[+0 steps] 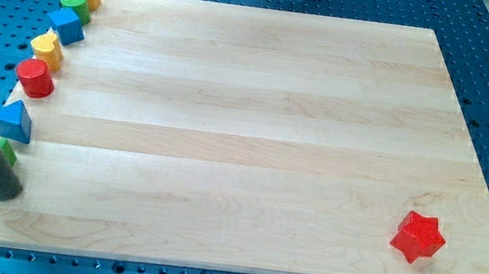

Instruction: Push the red star below the green star

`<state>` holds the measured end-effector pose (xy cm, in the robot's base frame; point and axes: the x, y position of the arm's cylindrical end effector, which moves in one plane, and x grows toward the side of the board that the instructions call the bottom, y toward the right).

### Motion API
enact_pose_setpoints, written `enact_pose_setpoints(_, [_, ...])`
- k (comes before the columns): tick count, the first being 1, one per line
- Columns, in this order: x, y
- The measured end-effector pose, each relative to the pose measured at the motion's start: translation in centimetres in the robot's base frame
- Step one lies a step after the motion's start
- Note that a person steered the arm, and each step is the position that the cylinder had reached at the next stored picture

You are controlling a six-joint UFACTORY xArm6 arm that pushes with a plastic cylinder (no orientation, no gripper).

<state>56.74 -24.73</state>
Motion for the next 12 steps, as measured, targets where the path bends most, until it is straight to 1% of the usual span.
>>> enact_pose_setpoints(1, [-0.8, 0.0])
enact_pose_setpoints(2, [1.3, 4.2])
enact_pose_setpoints(3, [-1.2, 12.5])
enact_pose_setpoints(4, [-4.0, 22.3])
enact_pose_setpoints(6, [-4.7, 44.9])
enact_pose_setpoints(7, [-5.2, 53.5])
enact_pose_setpoints(8, [-3.1, 55.3])
enact_pose_setpoints(9, [-1.0, 55.4])
enact_pose_setpoints(10, [-0.3, 53.2])
enact_pose_setpoints(11, [0.0, 48.0])
enact_pose_setpoints(12, [0.9, 45.9])
